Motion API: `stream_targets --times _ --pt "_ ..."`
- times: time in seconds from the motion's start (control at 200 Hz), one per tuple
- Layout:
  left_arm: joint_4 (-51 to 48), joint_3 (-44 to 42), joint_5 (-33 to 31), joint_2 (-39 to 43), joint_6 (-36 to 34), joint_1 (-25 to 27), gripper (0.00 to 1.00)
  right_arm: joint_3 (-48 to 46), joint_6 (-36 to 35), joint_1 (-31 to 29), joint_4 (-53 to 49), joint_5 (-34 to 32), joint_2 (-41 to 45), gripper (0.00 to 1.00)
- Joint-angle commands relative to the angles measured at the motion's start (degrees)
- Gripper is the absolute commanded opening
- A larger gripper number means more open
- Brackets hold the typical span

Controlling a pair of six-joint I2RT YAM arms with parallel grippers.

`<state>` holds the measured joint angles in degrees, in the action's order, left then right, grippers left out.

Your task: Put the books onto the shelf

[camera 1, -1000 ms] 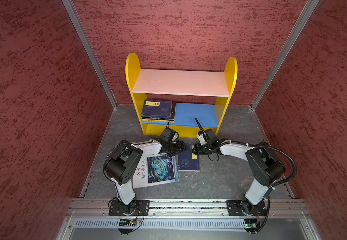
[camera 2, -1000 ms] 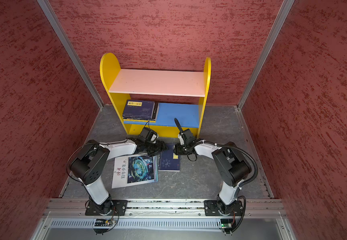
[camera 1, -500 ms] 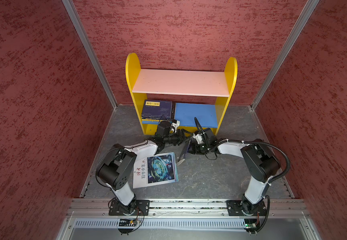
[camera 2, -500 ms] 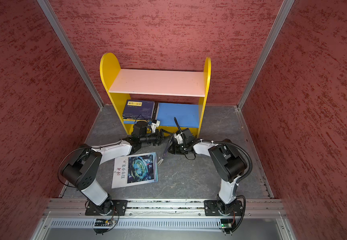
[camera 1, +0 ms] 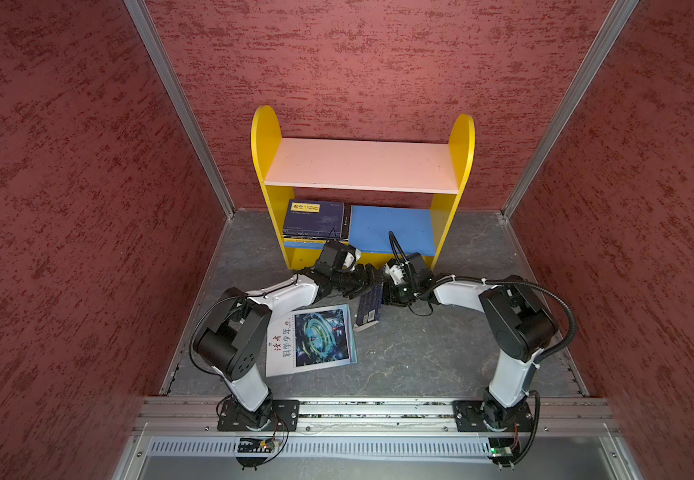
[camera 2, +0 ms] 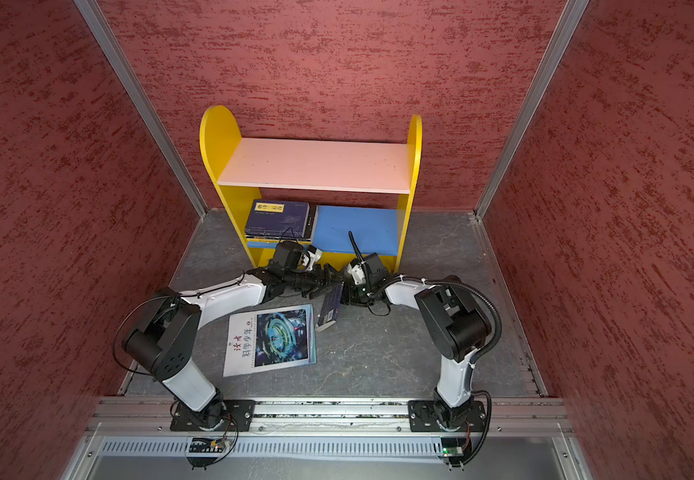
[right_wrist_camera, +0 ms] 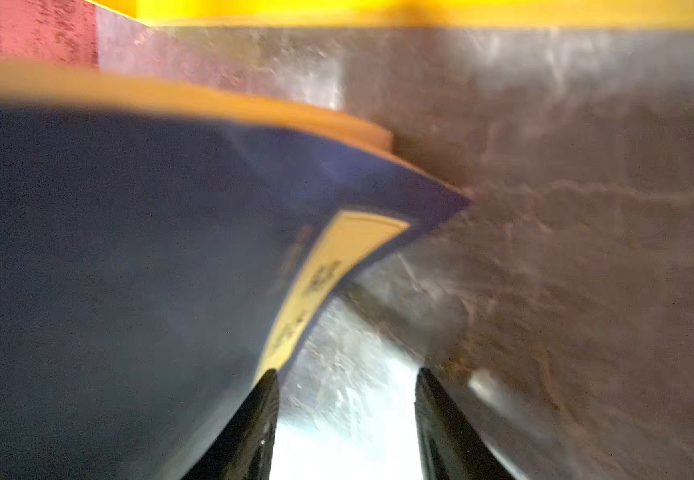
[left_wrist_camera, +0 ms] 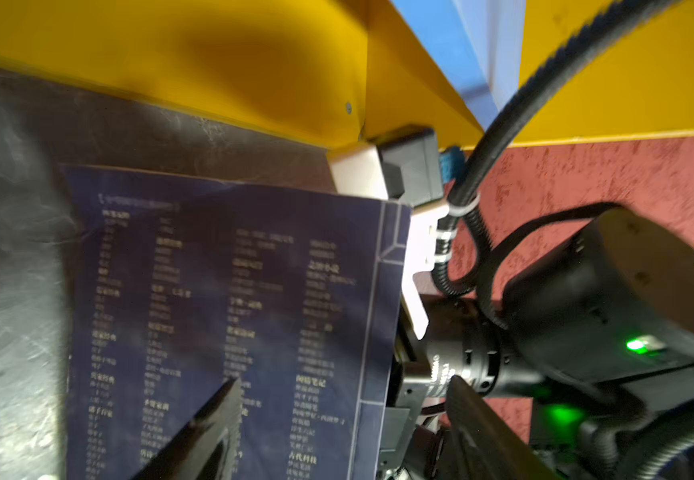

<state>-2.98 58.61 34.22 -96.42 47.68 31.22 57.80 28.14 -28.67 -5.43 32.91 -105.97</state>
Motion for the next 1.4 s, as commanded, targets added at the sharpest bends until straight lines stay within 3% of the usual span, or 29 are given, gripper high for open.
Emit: stream_targets --times 0.0,0.516,1.072,1.398 --pt "-4.62 2.52 -0.88 0.28 -4.51 0.75 0.82 2.94 0.1 0.22 0.07 1.72 -0.07 0.54" --pt "-11.47 1.2 -2.39 2.52 -10.19 -1.4 0.85 7.28 3.26 -0.25 2.3 4.17 -0.8 0.54" --pt "-5.18 -6.92 4.04 7.06 -8.73 -8.89 0.91 11.98 7.98 -4.09 5.25 4.53 -1.61 0.54" --pt "-14.54 -4.12 1.91 7.3 -14.54 -9.61 0.68 10.72 10.0 -4.23 5.92 0.49 -1.65 0.54"
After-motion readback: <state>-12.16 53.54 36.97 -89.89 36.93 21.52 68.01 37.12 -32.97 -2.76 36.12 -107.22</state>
